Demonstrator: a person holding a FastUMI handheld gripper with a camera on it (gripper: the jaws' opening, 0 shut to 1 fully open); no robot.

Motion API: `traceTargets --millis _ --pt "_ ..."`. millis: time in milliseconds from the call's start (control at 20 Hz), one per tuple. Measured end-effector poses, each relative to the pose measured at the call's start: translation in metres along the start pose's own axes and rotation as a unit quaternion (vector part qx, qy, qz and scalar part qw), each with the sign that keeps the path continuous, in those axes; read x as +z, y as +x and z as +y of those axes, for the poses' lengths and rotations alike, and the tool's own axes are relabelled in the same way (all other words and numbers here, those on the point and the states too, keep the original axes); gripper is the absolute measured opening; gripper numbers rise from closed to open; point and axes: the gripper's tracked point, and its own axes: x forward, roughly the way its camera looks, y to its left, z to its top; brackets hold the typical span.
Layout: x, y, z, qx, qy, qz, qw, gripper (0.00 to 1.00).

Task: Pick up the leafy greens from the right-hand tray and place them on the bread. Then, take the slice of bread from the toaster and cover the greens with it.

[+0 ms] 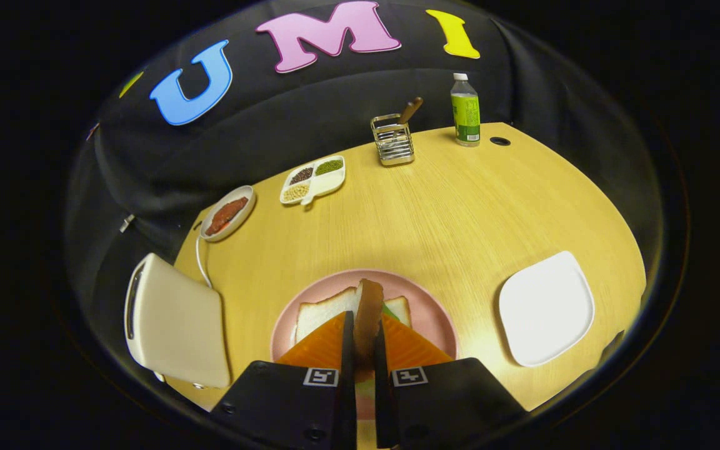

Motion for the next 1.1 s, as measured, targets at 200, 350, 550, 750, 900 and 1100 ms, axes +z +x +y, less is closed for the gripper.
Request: traceTargets --millis 200,350,550,750,900,1100 --pt "-0.011 0.015 -0.013 -0.024 -0.075 0.009 0.997 0.17" --pt "-0.012 0.018 -0.022 -0.041 -0.078 0.013 0.996 0.21" --pt "-0.010 0.021 -0.031 -0.059 -0.083 0.013 0.995 0.51" --pt "-0.007 0.019 -0.035 -0.068 -0.100 0.007 0.993 0.68" --pt "0.000 0.011 -0.035 -0.063 -0.086 0.001 0.994 0.75" --pt "0.005 0.002 -0.045 -0.049 -0.096 -0.008 0.994 1.00"
